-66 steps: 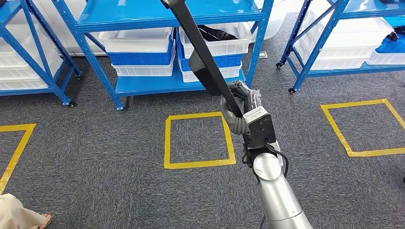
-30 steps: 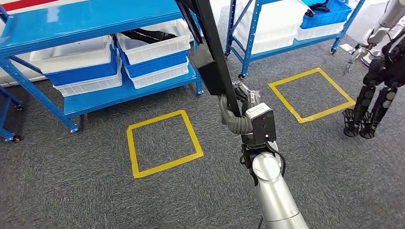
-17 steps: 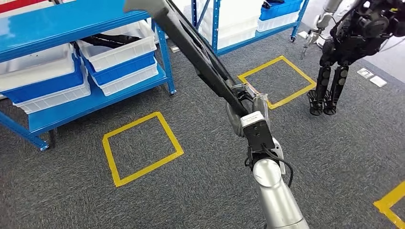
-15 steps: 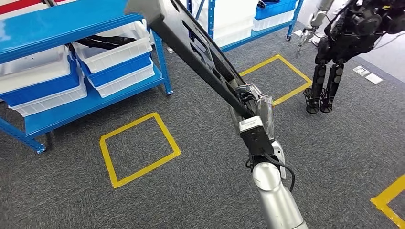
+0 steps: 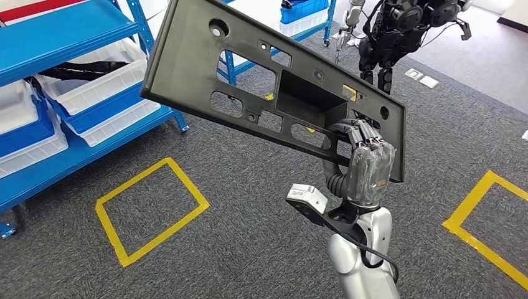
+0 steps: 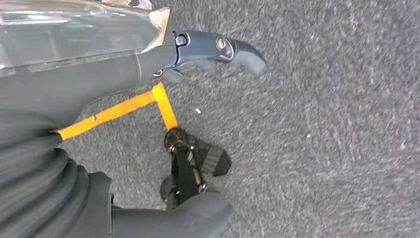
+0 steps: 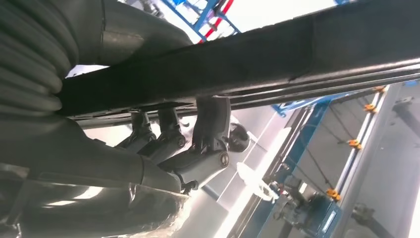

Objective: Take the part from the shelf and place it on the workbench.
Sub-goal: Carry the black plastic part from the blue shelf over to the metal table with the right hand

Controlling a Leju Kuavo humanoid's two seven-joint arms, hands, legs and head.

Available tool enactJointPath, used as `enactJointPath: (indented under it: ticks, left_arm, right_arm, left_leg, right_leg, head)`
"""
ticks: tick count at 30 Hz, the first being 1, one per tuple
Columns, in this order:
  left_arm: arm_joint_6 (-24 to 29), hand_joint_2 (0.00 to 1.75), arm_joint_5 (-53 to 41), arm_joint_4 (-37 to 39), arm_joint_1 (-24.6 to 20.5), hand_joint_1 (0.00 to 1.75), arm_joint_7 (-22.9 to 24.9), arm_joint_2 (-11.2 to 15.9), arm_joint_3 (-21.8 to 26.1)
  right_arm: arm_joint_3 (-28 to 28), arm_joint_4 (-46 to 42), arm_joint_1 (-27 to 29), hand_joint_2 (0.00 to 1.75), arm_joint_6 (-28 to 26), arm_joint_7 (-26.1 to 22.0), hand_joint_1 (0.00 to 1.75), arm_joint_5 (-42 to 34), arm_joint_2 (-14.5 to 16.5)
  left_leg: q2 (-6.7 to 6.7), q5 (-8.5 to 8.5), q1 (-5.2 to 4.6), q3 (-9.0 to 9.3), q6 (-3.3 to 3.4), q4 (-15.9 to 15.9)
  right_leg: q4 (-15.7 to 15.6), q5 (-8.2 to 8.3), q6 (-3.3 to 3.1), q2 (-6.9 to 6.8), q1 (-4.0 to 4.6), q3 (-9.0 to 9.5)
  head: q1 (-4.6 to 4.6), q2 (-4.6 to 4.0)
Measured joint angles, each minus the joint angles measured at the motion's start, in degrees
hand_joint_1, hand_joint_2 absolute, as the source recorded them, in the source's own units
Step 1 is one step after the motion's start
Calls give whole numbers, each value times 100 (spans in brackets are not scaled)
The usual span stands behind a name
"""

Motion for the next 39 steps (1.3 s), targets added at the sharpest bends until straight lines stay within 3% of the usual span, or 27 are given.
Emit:
enactJointPath:
  ticks: [2, 4, 6, 7, 8, 10, 12, 13, 15, 17, 19, 21, 22, 23, 24, 26, 28, 30, 31, 33, 34, 35, 37, 38, 39]
  left_arm:
    - [-8, 175, -23, -1, -24, 0, 2, -17, 0]
    - [-26, 175, -46, -1, -29, 0, 2, -34, 1]
    - [-41, 175, -55, -1, -32, 0, -1, -42, 2]
    - [-44, 175, -55, -1, -37, 0, -2, -49, 2]
    - [-48, 175, -55, -1, -46, 0, -3, -55, 2]
    - [-52, 175, -55, -2, -67, 0, -5, -63, 2]
    - [-55, 175, -55, -5, -91, 0, -13, -54, 2]
    - [-63, 175, -51, -6, -106, 0, -25, -50, 2]
    - [-97, 175, -27, -6, -137, 0, -71, -56, 5]
    - [-145, 175, 1, -7, -156, 0, -131, -61, 31]
    - [-171, 175, 16, -8, -153, 0, -172, -61, 77]
    - [-175, 175, 28, -8, -141, 0, -196, -60, 118]
    - [-175, 175, 32, -8, -138, 0, -203, -60, 135]
    - [-175, 175, 30, -8, -138, 0, -209, -61, 153]
    - [-174, 175, 22, -8, -139, 0, -213, -61, 174]
    - [-169, 175, 3, -7, -141, 0, -218, -54, 222]
    - [-164, 175, -11, -7, -138, 0, -224, -42, 254]
    - [-165, 175, -16, -14, -143, 0, -236, -36, 276]
    - [-166, 175, -16, -19, -148, 0, -244, -39, 294]
    - [-157, 175, -22, -27, -144, 0, -246, -50, 338]
    - [-143, 175, -36, -27, -135, 0, -236, -52, 361]
    - [-126, 175, -53, -27, -123, 0, -221, -53, 380]
    - [-100, 175, -94, -27, -108, 0, -192, -53, 402]
    - [-97, 175, -106, -27, -108, 0, -186, -55, 410]
    - [-96, 175, -114, -27, -112, 0, -184, -60, 420]
  right_arm:
    - [-45, -90, 67, 175, -124, 105, 175, 368, -11]
    - [-114, -169, 131, 175, -273, 226, 175, 927, -18]
    - [-188, -233, 229, 175, -340, 308, 175, 1396, -23]
    - [-219, -256, 281, 175, -350, 332, 175, 1532, -28]
    - [-243, -276, 320, 175, -352, 349, 175, 1607, -31]
    - [-270, -314, 354, 175, -353, 375, 175, 1662, -34]
    - [-284, -354, 364, 175, -355, 393, 175, 1709, -32]
    - [-291, -368, 369, 175, -356, 413, 175, 1763, -30]
    - [-304, -394, 368, 175, -357, 486, 175, 1933, -27]
    - [-309, -429, 334, 175, -355, 581, 175, 2119, -14]
    - [-297, -456, 274, 175, -338, 677, 175, 2282, 11]
    - [-281, -481, 220, 175, -292, 762, 175, 2410, 24]
    - [-281, -501, 201, 175, -259, 779, 175, 2451, 26]
    - [-291, -525, 185, 175, -227, 765, 175, 2472, 30]
    - [-312, -555, 169, 175, -199, 718, 175, 2480, 40]
    - [-396, -635, 134, 175, -162, 551, 175, 2484, 96]
    - [-498, -698, 109, 175, -145, 397, 175, 2485, 181]
    - [-589, -724, 110, 175, -156, 316, 175, 2485, 249]
    - [-642, -731, 114, 175, -173, 270, 175, 2484, 269]
    - [-783, -744, 102, 175, -214, 109, 175, 2483, 308]
    - [-867, -747, 101, 175, -226, -8, 175, 2483, 340]
    - [-960, -749, 108, 175, -232, -133, 175, 2483, 385]
    - [-1163, -751, 163, 175, -235, -417, 175, 2483, 498]
    - [-1271, -756, 192, 175, -240, -550, 175, 2483, 562]
    - [-1378, -765, 216, 175, -245, -686, 175, 2483, 630]
  left_leg:
    - [156, 111, 19, 45, 5, -161]
    - [325, 171, 27, 44, -8, -233]
    - [501, 186, 31, 10, -24, -229]
    - [585, 189, 37, -3, -37, -225]
    - [667, 188, 47, -14, -60, -214]
    - [818, 152, 63, -36, -140, -144]
    - [933, 91, 50, -59, -245, -46]
    - [980, 76, 42, -59, -287, -24]
    - [1053, 75, 71, -38, -350, -30]
    - [842, -86, 121, -91, -408, 127]
    - [471, -484, 140, -334, -432, 713]
    - [323, -804, 136, -667, -419, 1441]
    - [304, -819, 134, -747, -400, 1603]
    - [287, -716, 132, -717, -369, 1540]
    - [240, -529, 127, -583, -329, 1267]
    - [-40, -175, 119, -215, -223, 521]
    - [-251, -76, 93, -28, -159, 125]
    - [-165, -66, 53, -4, -136, 55]
    - [-81, -25, 49, 10, -122, 5]
    - [95, 59, 51, 31, -82, -104]
    - [191, 80, 48, 28, -69, -130]
    - [283, 85, 36, 15, -58, -136]
    - [476, 87, 19, -6, -55, -133]
    - [560, 88, 15, -12, -56, -131]
    - [639, 87, 14, -12, -59, -129]
  right_leg:
    - [176, -100, 9, -212, 29, -136]
    - [777, -416, -23, -512, 23, -432]
    - [1403, -669, 16, -615, -18, -693]
    - [1477, -684, 71, -643, -42, -695]
    - [1308, -614, 142, -686, -71, -569]
    - [544, -399, 270, -909, -117, -99]
    - [41, -288, 260, -1077, -108, 203]
    - [-2, -289, 212, -1078, -86, 219]
    - [0, -252, 116, -937, -79, 199]
    - [-10, -212, 39, -809, -100, 174]
    - [-14, -179, -19, -687, -100, 147]
    - [-12, -153, -60, -547, -66, 115]
    - [-11, -143, -74, -470, -48, 104]
    - [-10, -134, -79, -392, -33, 100]
    - [-9, -126, -76, -315, -22, 101]
    - [-6, -103, -49, -172, -1, 97]
    - [-3, -69, 6, -47, -14, 58]
    - [-32, -14, 93, 82, -40, 0]
    - [-18, -6, 122, 42, -36, -39]
    - [258, -149, 114, -252, -1, -223]
    - [581, -308, 84, -446, 3, -380]
    - [955, -477, 66, -557, 7, -559]
    - [1483, -665, 90, -631, 2, -772]
    - [1457, -642, 126, -653, 1, -721]
    - [1204, -550, 169, -694, 1, -545]
  head:
    - [18, 0]
    - [45, 0]
    - [64, 0]
    - [65, 0]
    - [67, 0]
    - [70, 1]
    - [67, 1]
    - [59, 0]
    - [39, 0]
    - [26, 1]
    - [8, 1]
    - [2, 0]
    - [2, 0]
    - [4, 0]
    - [3, 0]
    - [10, 0]
    - [10, -1]
    - [1, 0]
    - [1, 0]
    - [25, 1]
    - [38, 1]
    - [53, 1]
    - [60, 1]
    - [62, 1]
    - [62, 1]
